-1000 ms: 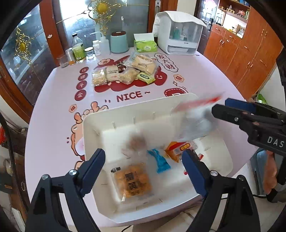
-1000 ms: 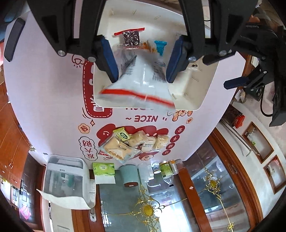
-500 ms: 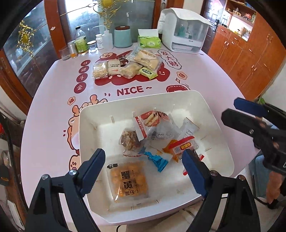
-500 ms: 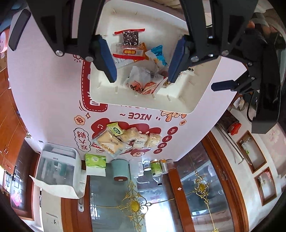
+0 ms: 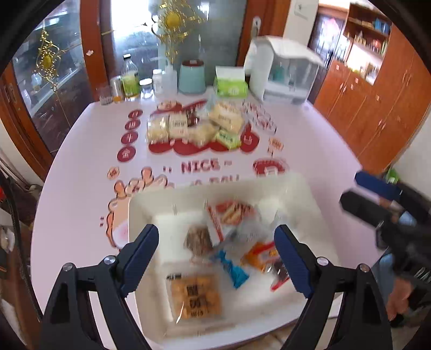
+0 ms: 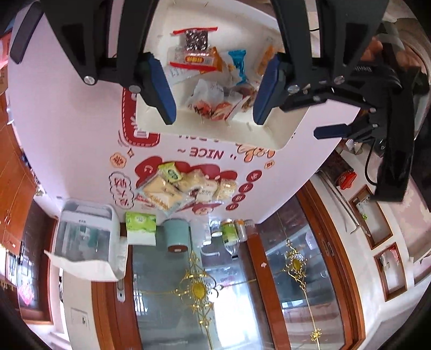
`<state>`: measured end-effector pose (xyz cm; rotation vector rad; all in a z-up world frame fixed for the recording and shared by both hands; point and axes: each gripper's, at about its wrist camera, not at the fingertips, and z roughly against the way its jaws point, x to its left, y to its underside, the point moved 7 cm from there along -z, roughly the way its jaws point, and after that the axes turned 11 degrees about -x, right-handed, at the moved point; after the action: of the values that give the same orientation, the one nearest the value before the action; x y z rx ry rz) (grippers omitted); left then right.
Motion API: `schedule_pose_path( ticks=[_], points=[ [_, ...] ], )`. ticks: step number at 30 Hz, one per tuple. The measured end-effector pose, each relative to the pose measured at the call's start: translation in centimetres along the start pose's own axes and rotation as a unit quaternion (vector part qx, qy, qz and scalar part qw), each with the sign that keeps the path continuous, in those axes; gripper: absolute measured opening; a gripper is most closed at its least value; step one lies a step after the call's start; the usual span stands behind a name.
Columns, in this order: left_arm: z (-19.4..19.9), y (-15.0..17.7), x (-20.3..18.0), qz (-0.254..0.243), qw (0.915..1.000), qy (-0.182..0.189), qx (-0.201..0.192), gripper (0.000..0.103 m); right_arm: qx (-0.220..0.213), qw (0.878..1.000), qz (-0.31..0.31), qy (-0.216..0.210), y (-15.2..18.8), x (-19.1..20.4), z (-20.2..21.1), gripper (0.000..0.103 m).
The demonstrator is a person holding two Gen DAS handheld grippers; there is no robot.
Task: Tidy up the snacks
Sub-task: 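Drop both held snacks into the white tray and open both grippers, then move both grippers over the remaining snack packs on the table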
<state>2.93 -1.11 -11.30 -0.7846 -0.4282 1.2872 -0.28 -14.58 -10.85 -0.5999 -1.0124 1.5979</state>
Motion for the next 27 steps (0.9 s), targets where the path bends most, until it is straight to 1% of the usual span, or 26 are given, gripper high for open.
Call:
schedule_pose_path(
  ticks=[3,5,7,10,12,15,17,19,20,21,24,27],
  points=[
    [0.7,-2.1,0.7,0.005,0.9994,0.001,-0.034,0.087,0.005,1.000,0.019,0.005,-0.7,0.4,-0.4,0.060],
    [1.3,-3.6,1.1,-0.009,0.9983,-0.008,-0.057,0.087,0.011,1.000,0.029,0.004,-1.2,0.7,-0.8,0.060],
    [1.7,-5.3,1.6,-0.028,0.9974,-0.016,-0.064,0.087,0.010,0.999,0.031,-0.006,-2.0,1.0,-1.1,0.061],
    [1.7,-7.9,2.5,-0.033,0.9978,-0.017,-0.054,0.087,0.008,0.999,0.036,-0.014,-3.8,1.1,-1.5,0.061],
    [1.7,-9.9,3.3,-0.027,0.9985,-0.008,-0.046,0.087,-0.001,0.999,0.045,-0.013,-5.7,0.9,-1.7,0.062],
    [1.8,-13.6,4.7,-0.024,0.9982,-0.011,-0.054,0.087,-0.007,0.998,0.061,-0.005,-8.4,0.4,-2.4,0.063],
    [1.7,-16.4,5.6,-0.043,0.9965,-0.027,-0.067,0.088,-0.011,0.997,0.076,0.003,-11.1,-0.4,-3.3,0.063],
    [1.0,-19.1,6.4,-0.065,0.9942,-0.050,-0.070,0.088,-0.009,0.996,0.086,0.002,-13.2,-0.9,-4.4,0.063],
    [0.4,-20.6,6.8,-0.076,0.9930,-0.057,-0.070,0.088,-0.010,0.996,0.091,0.005,-14.5,-1.4,-5.2,0.063],
    [0.0,-21.4,7.0,-0.080,0.9925,-0.061,-0.069,0.090,-0.010,0.996,0.093,0.010,-15.3,-1.7,-5.6,0.063],
    [-2.2,-24.4,8.0,-0.099,0.9902,-0.079,-0.058,0.090,0.001,0.994,0.109,0.022,-18.4,-3.0,-8.0,0.063],
    [-5.5,-26.7,9.0,-0.125,0.9868,-0.095,-0.037,0.091,0.020,0.991,0.130,0.034,-21.2,-4.6,-11.0,0.063]
  ],
)
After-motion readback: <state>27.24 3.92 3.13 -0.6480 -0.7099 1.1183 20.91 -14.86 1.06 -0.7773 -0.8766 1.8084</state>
